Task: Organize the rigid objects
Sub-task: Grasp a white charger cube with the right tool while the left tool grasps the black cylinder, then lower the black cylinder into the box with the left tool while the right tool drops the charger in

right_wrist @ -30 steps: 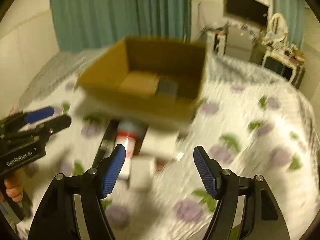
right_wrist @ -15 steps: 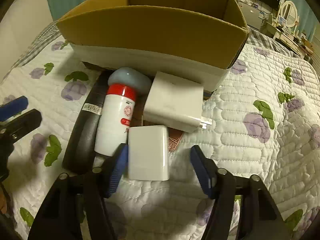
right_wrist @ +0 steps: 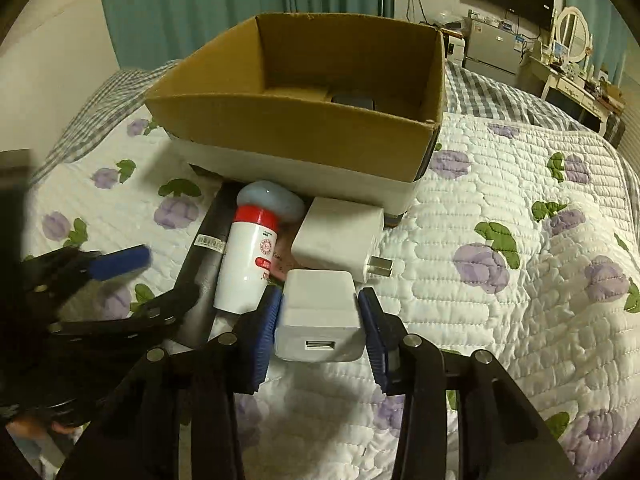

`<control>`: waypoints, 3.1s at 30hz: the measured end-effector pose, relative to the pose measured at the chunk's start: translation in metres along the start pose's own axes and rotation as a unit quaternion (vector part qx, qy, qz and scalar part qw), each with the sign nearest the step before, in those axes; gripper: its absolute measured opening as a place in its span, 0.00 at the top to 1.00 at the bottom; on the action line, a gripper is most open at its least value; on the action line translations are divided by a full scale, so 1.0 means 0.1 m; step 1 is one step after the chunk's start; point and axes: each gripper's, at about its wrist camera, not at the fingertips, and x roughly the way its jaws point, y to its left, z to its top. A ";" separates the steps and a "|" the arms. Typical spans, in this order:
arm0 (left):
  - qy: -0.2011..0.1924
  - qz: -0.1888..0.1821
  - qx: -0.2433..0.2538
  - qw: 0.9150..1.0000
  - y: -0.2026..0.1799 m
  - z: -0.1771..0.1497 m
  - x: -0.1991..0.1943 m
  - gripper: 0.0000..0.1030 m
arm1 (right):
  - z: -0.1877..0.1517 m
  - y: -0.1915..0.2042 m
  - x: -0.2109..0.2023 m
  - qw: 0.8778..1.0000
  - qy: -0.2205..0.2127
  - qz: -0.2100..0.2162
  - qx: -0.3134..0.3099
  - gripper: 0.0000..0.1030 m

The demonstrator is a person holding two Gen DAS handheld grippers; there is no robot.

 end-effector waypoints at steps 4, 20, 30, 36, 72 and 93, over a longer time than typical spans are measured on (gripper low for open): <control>0.007 0.012 0.016 1.000 -0.09 0.07 0.15 0.43 | -0.01 -0.04 0.04 1.000 0.015 0.007 0.009 0.61; -0.046 -0.038 0.008 0.998 0.06 -0.13 -0.51 0.78 | -0.06 -0.04 -0.15 1.000 -0.006 -0.003 0.006 0.61; -0.082 -0.057 -0.002 0.995 -0.08 -0.12 -0.94 0.81 | -0.13 -0.03 -0.47 0.999 -0.033 -0.010 0.017 0.61; -0.146 -0.048 -0.004 0.988 -0.03 0.09 -1.43 0.81 | 0.03 -0.02 -0.80 0.997 -0.073 -0.009 0.014 0.61; -0.147 0.007 0.023 0.989 0.16 1.41 -0.49 0.46 | 1.37 -0.53 -0.42 0.992 -0.126 -0.014 -0.008 0.61; -0.147 0.007 0.007 0.989 0.21 1.09 -0.69 0.45 | 1.52 -0.45 0.01 0.990 -0.140 -0.033 -0.009 0.30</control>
